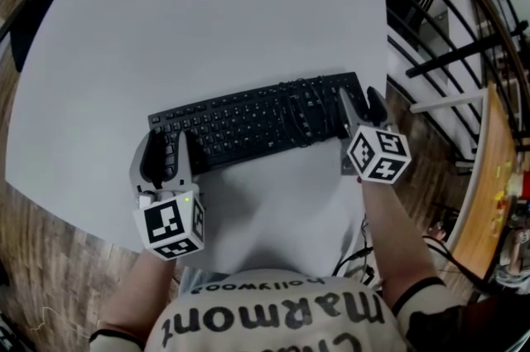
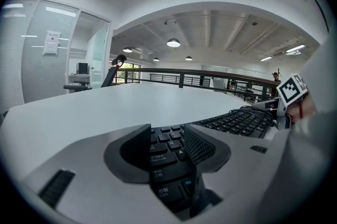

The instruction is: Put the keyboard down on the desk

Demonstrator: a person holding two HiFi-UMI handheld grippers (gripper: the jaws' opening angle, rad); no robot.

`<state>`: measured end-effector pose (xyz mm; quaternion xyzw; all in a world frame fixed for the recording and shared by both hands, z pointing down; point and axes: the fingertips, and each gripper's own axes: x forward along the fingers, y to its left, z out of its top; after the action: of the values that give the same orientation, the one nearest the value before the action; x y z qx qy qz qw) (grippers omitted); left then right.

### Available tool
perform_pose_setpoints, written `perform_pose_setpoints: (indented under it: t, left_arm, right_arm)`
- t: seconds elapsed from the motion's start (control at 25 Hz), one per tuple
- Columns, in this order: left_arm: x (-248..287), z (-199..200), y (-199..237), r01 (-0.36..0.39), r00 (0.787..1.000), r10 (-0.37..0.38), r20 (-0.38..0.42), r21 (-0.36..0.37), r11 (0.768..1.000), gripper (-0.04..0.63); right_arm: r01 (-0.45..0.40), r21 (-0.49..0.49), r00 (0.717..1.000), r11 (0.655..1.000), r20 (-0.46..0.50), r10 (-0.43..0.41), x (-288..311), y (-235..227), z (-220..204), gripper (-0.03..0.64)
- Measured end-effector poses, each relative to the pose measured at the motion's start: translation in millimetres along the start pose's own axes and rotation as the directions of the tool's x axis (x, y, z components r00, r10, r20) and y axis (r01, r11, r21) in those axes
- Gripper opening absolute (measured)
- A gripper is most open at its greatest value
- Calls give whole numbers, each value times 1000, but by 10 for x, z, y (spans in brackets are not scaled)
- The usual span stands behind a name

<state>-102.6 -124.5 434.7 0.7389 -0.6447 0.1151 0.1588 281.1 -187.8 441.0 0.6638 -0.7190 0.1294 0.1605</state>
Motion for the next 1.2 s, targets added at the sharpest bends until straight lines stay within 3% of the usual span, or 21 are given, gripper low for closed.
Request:
perform_pose_setpoints:
  t: [1.2]
  left_arm:
    - [23,-26,2,-4,1000,4,-21,9,1000,186]
  right_arm:
    - [146,-47,989,988,-17,-147,-53,-47,2,337]
